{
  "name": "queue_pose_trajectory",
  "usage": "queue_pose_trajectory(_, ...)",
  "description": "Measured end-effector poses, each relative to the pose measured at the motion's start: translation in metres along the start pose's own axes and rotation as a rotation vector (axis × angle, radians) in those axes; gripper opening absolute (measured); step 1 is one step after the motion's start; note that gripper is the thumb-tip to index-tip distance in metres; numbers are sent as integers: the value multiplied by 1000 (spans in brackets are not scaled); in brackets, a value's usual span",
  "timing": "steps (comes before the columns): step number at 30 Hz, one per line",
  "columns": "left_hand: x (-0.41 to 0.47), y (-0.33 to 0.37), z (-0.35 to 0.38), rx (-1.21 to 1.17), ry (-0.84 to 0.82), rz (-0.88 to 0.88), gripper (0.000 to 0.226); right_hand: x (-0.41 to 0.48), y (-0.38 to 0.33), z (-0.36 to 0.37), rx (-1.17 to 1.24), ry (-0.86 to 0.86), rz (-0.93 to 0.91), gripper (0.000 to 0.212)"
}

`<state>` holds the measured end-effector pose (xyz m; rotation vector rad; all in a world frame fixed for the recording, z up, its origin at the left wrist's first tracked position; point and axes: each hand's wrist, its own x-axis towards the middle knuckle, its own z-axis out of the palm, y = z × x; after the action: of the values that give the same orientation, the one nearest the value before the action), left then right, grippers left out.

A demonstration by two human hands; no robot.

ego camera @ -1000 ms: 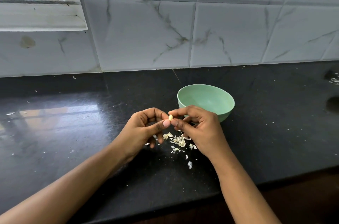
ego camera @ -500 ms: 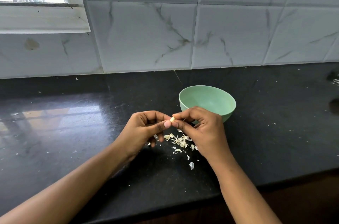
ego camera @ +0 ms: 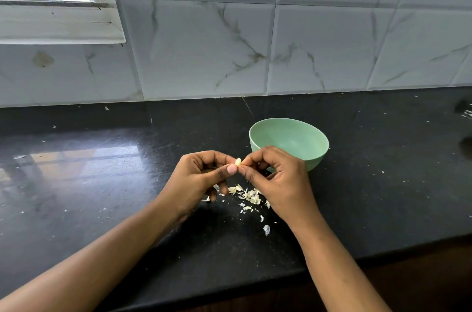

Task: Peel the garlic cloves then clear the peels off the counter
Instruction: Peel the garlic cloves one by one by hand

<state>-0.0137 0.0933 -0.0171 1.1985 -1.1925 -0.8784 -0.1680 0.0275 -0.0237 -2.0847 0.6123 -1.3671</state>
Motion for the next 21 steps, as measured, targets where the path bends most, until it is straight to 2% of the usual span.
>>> queue_pose_trajectory(4, 0, -2, 1, 59, 12, 39, 20, 0, -3, -2, 101, -45, 160, 8)
queue_pose_trajectory(6, 0, -3, 3, 109, 22, 58, 18, 0, -4, -2, 179, -85, 230, 14)
queue_pose_trajectory(13, 0, -2, 2, 146, 93, 83, 15, 1, -5, -1, 299, -74, 314, 15)
queue_pose_trajectory(21, 3, -3, 0, 136, 123, 42, 15, 2, -7, -1, 341, -51, 321, 18)
